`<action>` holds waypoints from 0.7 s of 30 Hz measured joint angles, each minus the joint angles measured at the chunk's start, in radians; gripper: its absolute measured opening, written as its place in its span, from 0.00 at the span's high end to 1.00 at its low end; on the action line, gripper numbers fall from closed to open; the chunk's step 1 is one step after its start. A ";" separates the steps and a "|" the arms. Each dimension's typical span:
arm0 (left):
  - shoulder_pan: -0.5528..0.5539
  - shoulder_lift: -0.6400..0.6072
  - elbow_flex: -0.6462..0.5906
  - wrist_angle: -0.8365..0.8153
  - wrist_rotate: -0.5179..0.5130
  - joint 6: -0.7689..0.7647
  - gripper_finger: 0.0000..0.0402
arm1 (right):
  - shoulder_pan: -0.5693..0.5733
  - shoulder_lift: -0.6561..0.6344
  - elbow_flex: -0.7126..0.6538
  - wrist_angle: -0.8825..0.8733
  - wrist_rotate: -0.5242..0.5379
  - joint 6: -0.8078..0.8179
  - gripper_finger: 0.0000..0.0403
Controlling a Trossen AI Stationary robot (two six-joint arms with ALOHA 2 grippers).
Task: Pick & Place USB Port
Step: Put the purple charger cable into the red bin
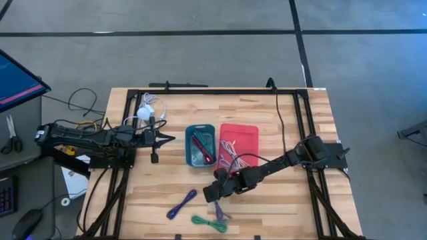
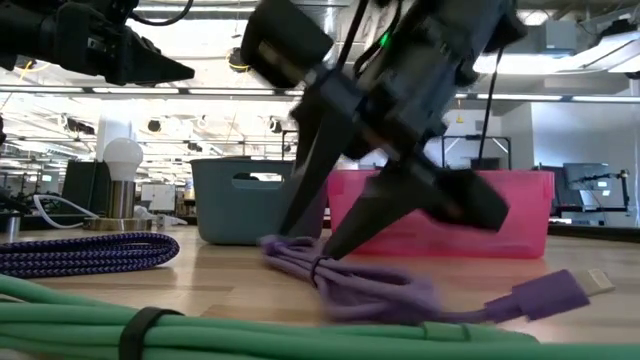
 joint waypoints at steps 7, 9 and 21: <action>0.000 0.000 0.000 0.000 0.000 0.000 0.98 | -0.008 0.103 0.002 0.141 -0.096 0.004 0.78; 0.000 0.000 0.000 0.000 0.000 0.000 0.98 | -0.008 0.122 0.004 0.193 -0.108 0.002 0.80; 0.000 0.000 0.000 0.000 0.000 0.000 0.98 | -0.012 0.097 0.018 0.185 -0.092 -0.072 0.98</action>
